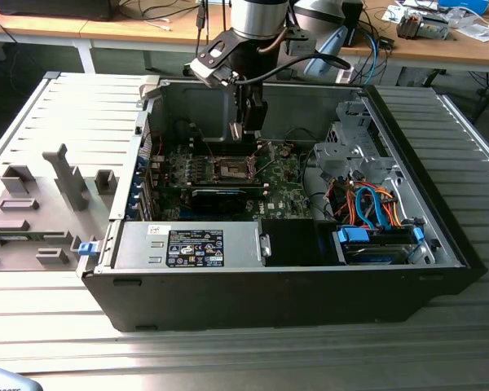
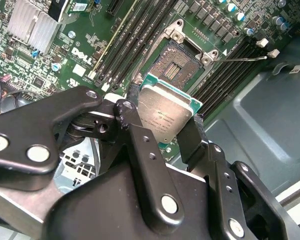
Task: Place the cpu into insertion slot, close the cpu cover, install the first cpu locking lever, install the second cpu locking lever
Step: 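Place the cpu into insertion slot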
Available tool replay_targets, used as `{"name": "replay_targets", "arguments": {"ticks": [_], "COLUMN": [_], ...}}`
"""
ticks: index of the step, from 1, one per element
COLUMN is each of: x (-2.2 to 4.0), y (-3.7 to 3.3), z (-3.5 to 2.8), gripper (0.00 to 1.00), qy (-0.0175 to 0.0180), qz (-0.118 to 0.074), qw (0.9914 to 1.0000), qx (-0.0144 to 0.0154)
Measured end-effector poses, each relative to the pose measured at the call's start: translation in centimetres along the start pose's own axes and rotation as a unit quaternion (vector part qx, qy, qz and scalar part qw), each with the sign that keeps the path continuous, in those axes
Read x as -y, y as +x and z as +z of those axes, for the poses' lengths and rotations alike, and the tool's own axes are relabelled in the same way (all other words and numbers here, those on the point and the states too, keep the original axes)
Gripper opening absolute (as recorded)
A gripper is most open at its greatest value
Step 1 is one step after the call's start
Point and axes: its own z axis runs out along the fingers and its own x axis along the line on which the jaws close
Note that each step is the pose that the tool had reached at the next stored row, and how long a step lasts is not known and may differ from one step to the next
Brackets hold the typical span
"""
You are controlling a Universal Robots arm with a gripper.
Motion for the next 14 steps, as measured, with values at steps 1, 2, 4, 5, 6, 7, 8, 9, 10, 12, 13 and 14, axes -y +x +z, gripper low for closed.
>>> {"name": "replay_targets", "arguments": {"ticks": [1,2,4,5,6,7,8,9,10,12,13,14], "x": [0.00,0.00,0.00,0.00,0.00,0.00,0.00,0.00,0.00,0.00,0.00,0.00], "y": [0.00,0.00,0.00,0.00,0.00,0.00,0.00,0.00,0.00,0.00,0.00,0.00], "z": [0.00,0.00,0.01,0.01,0.01,0.02,0.03,0.03,0.04,0.04,0.04,0.04], "gripper": [0.55,0.55,0.55,0.55,0.55,0.55,0.55,0.55,0.55,0.55,0.55,0.55], "qy": [0.0001,0.0001,0.0001,0.0001,0.0002,0.0003,0.0004,0.0005,0.0004,0.0005,0.0005,0.0005], "qz": [0.002,0.003,0.004,0.005,0.008,0.014,0.018,0.019,0.020,0.023,0.023,0.024], "qw": [1.00000,1.00000,0.99999,0.99999,0.99997,0.99990,0.99983,0.99981,0.99980,0.99974,0.99972,0.99970], "qx": [0.0000,0.0000,-0.0001,-0.0001,-0.0002,-0.0003,-0.0004,-0.0004,-0.0004,-0.0005,-0.0005,-0.0005]}}
